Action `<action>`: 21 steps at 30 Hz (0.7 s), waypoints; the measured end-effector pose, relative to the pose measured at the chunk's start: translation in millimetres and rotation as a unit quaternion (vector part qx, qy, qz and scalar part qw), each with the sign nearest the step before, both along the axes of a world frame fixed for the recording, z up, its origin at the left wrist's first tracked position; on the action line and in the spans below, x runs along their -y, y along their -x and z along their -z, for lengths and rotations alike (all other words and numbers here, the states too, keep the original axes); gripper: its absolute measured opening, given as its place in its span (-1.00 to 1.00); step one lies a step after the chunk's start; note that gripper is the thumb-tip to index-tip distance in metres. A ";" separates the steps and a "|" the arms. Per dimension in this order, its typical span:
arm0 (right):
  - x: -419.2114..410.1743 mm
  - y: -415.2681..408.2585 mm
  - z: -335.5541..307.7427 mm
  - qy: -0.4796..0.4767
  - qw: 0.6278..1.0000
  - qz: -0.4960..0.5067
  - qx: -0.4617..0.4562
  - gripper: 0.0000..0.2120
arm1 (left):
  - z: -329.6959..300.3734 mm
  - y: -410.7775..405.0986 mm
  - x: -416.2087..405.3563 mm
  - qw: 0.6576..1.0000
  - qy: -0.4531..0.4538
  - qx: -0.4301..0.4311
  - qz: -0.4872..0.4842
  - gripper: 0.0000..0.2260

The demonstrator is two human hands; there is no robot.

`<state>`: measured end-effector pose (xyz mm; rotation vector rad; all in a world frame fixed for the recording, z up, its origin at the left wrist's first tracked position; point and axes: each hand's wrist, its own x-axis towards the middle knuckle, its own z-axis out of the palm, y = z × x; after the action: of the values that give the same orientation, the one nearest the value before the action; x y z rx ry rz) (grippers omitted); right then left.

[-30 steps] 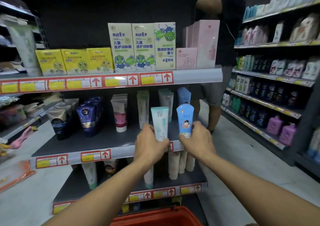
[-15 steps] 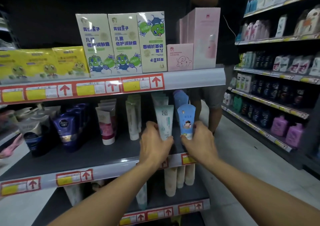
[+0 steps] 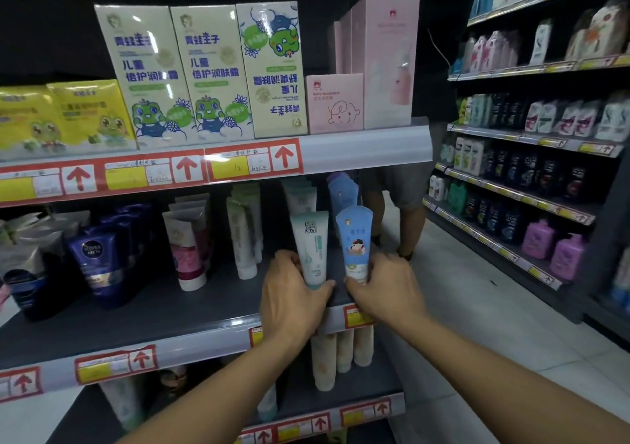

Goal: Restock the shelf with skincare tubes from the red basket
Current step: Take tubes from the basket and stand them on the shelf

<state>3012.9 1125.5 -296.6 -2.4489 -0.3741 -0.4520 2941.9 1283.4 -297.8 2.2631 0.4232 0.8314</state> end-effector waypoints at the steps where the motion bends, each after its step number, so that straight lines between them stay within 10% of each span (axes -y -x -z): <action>1: 1.2 -2.3 0.1 0.017 1.000 0.002 -0.002 -0.53 | 0.2 -0.8 -0.7 1.000 -0.008 -0.008 -0.010 -0.45; 21: -25.1 -63.3 -15.8 0.050 0.993 0.044 -0.094 -0.45 | -12.0 -62.4 -25.2 0.994 -0.002 -0.107 -0.032 -0.47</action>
<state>3076.2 1150.6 -280.8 -2.5877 -0.2152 -0.2402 3004.3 1308.6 -285.8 2.3623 0.5946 0.6214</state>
